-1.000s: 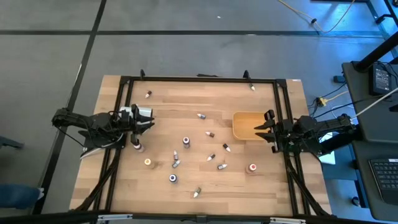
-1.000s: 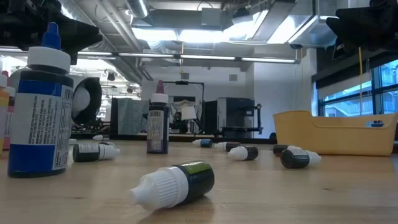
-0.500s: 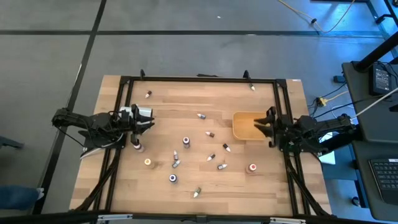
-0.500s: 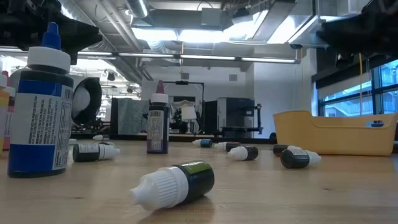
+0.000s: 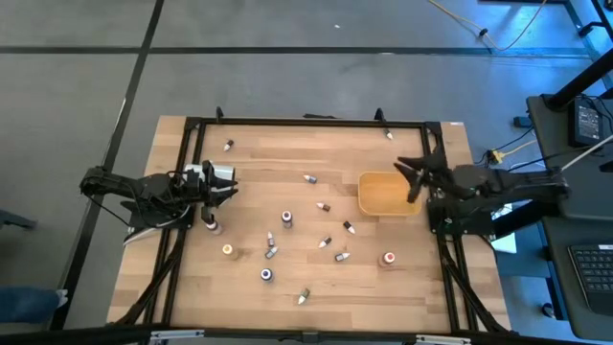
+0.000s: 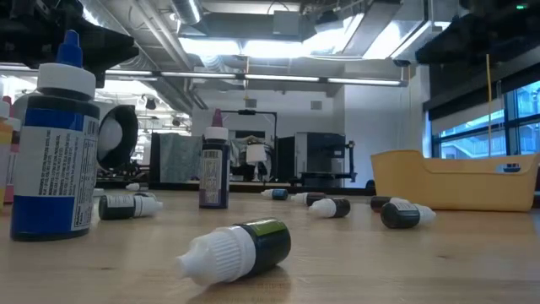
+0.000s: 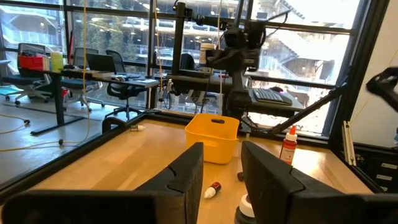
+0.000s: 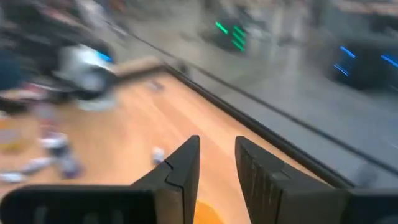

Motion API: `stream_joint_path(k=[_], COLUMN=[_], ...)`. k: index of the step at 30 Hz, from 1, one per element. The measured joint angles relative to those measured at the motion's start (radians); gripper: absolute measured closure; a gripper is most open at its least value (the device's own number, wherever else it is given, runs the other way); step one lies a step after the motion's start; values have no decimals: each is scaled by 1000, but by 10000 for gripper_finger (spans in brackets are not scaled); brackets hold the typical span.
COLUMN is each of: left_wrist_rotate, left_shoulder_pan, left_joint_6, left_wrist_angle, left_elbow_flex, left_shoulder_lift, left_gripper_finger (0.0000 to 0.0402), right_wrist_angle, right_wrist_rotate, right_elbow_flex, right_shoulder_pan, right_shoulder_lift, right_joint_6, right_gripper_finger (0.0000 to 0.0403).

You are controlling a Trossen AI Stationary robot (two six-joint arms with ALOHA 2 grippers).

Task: Pick & Place food coloring
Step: Put the green food coloring bottle into the yellow bin

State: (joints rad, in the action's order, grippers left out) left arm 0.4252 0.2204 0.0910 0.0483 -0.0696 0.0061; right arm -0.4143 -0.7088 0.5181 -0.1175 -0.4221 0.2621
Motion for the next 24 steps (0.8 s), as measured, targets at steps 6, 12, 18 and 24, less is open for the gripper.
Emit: stream_joint_path(k=[6,12,18,24], left_wrist_rotate=[0,0,0,0], left_shoulder_pan=[0,0,0,0], left_joint_6=[0,0,0,0], left_wrist_angle=[0,0,0,0], left_elbow_flex=[0,0,0,0], left_shoulder_lift=[0,0,0,0], left_gripper_finger=[298,299,298,295], right_wrist_angle=[-293,-456,-440,-435], right_wrist_rotate=[15,291,514,623], right_elbow_flex=[258,467,537,538], right_shoulder_pan=[212,499,724,882], right_shoulder_lift=[-266,-477,-665,-825], right_joint_6=[176,146,-8,-130], right_gripper_finger=[297,297,297,289])
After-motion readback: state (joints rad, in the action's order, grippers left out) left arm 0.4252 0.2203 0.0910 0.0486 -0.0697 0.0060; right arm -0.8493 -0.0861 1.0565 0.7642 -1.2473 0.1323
